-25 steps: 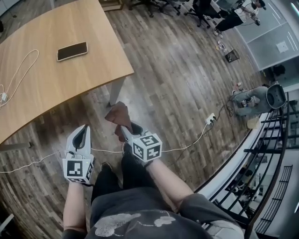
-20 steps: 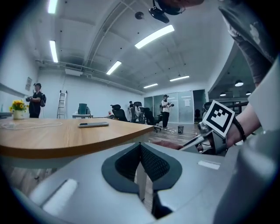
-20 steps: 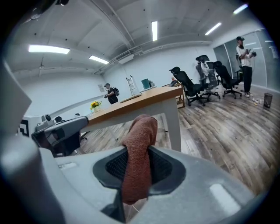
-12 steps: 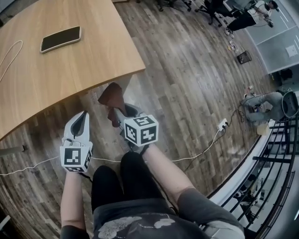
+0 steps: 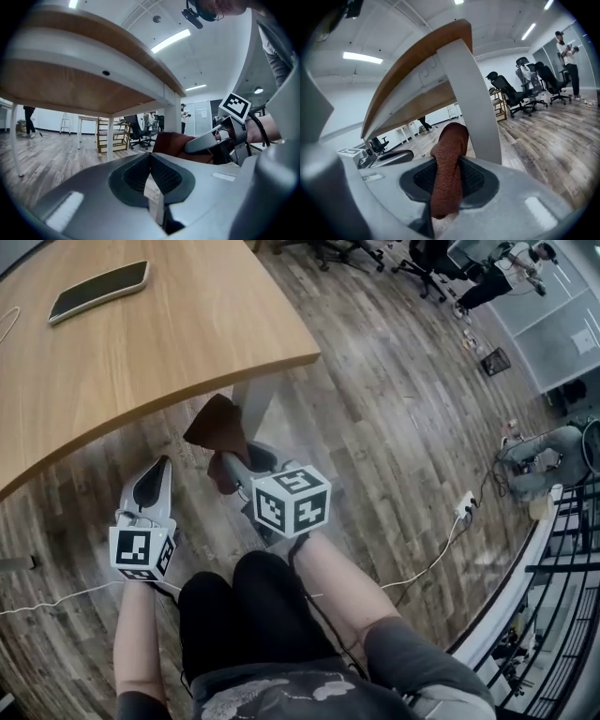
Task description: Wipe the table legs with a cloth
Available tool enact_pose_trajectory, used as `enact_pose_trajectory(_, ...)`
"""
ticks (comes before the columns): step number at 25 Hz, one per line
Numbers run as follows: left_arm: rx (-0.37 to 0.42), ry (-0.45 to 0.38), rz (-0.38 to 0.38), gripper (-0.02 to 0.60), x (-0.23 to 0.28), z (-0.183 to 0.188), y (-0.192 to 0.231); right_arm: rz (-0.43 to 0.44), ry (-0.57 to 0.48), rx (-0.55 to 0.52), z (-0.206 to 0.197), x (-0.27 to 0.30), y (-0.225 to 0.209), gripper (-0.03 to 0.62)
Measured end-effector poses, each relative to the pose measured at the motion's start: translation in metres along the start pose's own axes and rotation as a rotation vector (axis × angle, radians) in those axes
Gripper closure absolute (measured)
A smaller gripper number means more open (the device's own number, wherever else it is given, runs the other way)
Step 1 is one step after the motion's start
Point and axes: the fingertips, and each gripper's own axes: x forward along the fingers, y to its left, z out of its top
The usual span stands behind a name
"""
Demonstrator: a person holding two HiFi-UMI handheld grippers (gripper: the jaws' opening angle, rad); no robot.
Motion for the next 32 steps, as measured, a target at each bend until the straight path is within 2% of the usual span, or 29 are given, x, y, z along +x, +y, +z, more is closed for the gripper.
enact_pose_trajectory(10,-0.006,-0.012,0.017,0.561,0.015,-0.113,0.047,-0.037,0.094,-0.087,-0.121,0.052,-0.058,0.505)
enact_pose_trajectory(15,-0.03,0.026,0.012,0.561,0.016,-0.163,0.063,-0.057,0.168,-0.018,-0.18,0.071,-0.079,0.505)
enact_pose_trajectory(20,-0.082,0.067,-0.019,0.561,0.025,-0.217,0.061,-0.068,0.22,0.037,-0.232,0.095,-0.107,0.505)
enact_pose_trajectory(24,-0.113,0.114,-0.062,0.561,0.028,-0.255,0.055,-0.079,0.262,0.042,-0.264,0.114,-0.121,0.505)
enact_pose_trajectory(29,-0.178,0.153,-0.031,0.561,0.031,-0.295,0.057,-0.104,0.313,0.032,-0.294,0.137,-0.139,0.505)
enact_pose_trajectory(32,-0.17,0.185,-0.021,0.561,0.032,-0.317,0.053,-0.122,0.351,0.03,-0.315,0.144,-0.151,0.505)
